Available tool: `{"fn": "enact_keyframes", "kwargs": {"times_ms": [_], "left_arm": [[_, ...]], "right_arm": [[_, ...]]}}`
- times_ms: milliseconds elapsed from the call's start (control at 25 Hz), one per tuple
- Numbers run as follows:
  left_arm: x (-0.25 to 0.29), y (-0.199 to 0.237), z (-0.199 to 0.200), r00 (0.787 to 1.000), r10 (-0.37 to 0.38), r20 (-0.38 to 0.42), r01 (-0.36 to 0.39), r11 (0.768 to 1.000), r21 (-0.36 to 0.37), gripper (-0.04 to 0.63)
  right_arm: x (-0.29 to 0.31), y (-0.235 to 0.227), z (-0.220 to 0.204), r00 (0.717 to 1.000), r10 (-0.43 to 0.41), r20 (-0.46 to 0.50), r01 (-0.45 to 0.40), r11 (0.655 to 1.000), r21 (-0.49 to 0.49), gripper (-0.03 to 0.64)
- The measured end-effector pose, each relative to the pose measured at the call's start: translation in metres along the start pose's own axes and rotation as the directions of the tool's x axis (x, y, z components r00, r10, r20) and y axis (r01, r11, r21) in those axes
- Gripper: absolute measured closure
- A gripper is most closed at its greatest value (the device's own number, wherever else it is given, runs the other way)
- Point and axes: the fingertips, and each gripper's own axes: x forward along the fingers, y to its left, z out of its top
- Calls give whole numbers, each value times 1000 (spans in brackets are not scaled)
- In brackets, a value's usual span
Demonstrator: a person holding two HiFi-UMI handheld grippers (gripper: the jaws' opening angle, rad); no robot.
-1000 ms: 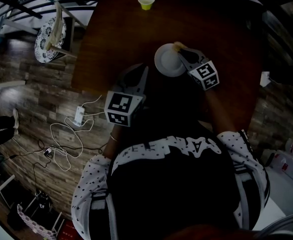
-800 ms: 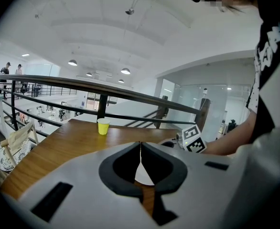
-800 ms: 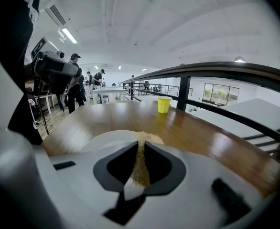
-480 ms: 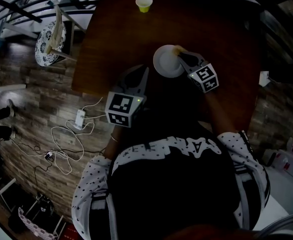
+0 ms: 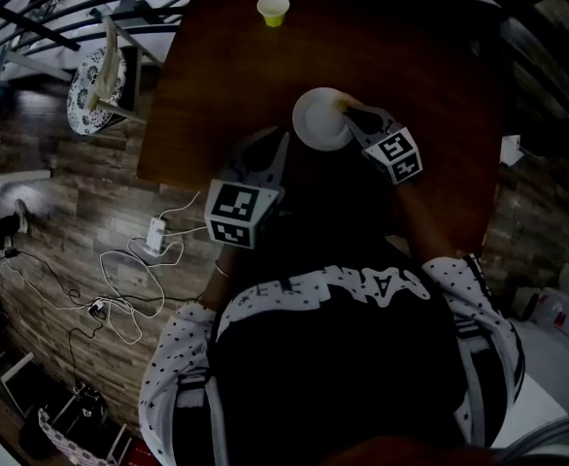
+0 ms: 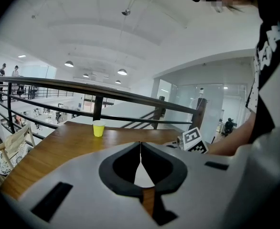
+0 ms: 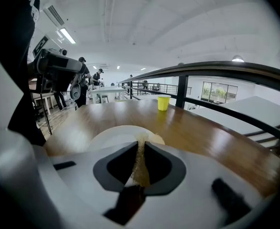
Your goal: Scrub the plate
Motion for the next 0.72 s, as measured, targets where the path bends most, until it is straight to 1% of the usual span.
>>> {"fn": "enact_keyframes", "kwargs": {"times_ms": [240,720], "left_arm": [[0,-7,2,1000,-9,8,8,1000,13,580],[-5,-12,1,1000,-16,11,16,1000,16,580]], "right_arm": [[-6,6,-4,1000,-3,3,3,1000,6,568],[-13,16,-10,1000,-9,0,9,1000,16,568]]}}
